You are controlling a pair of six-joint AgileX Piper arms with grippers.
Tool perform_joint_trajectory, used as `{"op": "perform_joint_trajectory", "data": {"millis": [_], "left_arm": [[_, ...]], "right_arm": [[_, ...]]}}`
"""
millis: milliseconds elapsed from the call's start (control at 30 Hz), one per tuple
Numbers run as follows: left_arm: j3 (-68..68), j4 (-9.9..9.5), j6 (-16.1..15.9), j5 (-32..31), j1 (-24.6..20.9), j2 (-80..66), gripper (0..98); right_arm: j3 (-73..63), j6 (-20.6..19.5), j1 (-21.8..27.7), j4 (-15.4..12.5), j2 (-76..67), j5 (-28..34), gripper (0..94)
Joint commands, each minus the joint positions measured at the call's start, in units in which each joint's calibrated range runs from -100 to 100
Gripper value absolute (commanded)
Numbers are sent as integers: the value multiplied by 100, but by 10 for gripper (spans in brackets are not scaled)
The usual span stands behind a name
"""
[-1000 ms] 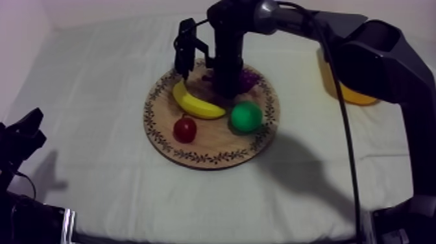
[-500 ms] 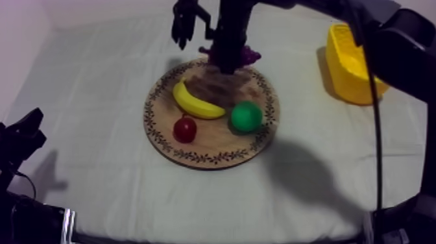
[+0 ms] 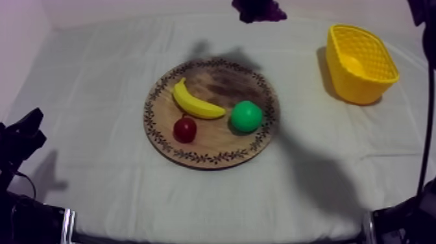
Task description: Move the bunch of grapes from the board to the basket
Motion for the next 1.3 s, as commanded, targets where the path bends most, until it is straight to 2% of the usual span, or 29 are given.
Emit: {"op": "perform_joint_trajectory", "data": {"millis": [0, 567, 900, 1267], "left_arm": [[-2, -2, 0, -2, 0, 0, 1], [-2, -2, 0, -2, 0, 0, 1], [-2, -2, 0, -2, 0, 0, 1], [-2, -2, 0, -2, 0, 0, 1]], "right_arm": [[12, -110, 113, 33, -147, -28, 210], [562, -839, 1063, 337, -953, -688, 210], [927, -1024, 1627, 329, -1203, -901, 213], [1908, -1566, 2088, 501, -1444, -1618, 210]]}}
